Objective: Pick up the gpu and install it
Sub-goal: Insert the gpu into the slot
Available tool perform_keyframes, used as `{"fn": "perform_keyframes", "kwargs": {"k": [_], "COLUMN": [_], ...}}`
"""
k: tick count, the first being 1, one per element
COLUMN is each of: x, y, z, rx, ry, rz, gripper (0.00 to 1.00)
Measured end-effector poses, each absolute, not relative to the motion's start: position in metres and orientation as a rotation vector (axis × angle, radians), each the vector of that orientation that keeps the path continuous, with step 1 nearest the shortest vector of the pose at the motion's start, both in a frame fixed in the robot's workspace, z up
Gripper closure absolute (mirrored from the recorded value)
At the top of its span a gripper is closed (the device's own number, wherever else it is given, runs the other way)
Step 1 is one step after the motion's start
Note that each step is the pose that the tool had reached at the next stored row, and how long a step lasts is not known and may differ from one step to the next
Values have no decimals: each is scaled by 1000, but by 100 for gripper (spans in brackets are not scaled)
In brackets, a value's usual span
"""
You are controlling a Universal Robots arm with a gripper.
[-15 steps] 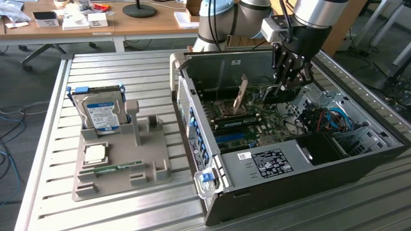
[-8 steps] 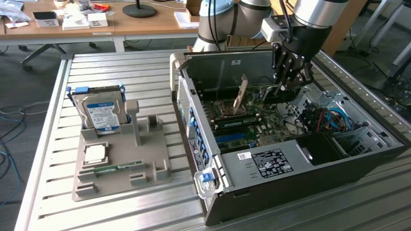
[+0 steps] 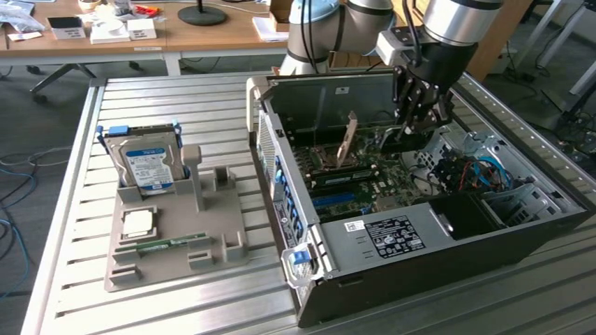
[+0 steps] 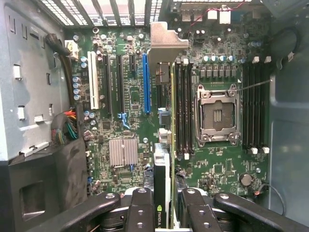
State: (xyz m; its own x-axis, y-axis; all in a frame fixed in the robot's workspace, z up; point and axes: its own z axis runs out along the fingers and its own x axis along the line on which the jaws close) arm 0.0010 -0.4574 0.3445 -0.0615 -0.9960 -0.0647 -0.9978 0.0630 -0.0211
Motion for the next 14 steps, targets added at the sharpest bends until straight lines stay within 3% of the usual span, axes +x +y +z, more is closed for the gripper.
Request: {"fn": "perform_keyframes", "kwargs": {"k": [14], "x": [-2], "y": [-457], "z": [337], "rx": [-2109], "ry": [2244], "rz": [45], "gripper": [73]}}
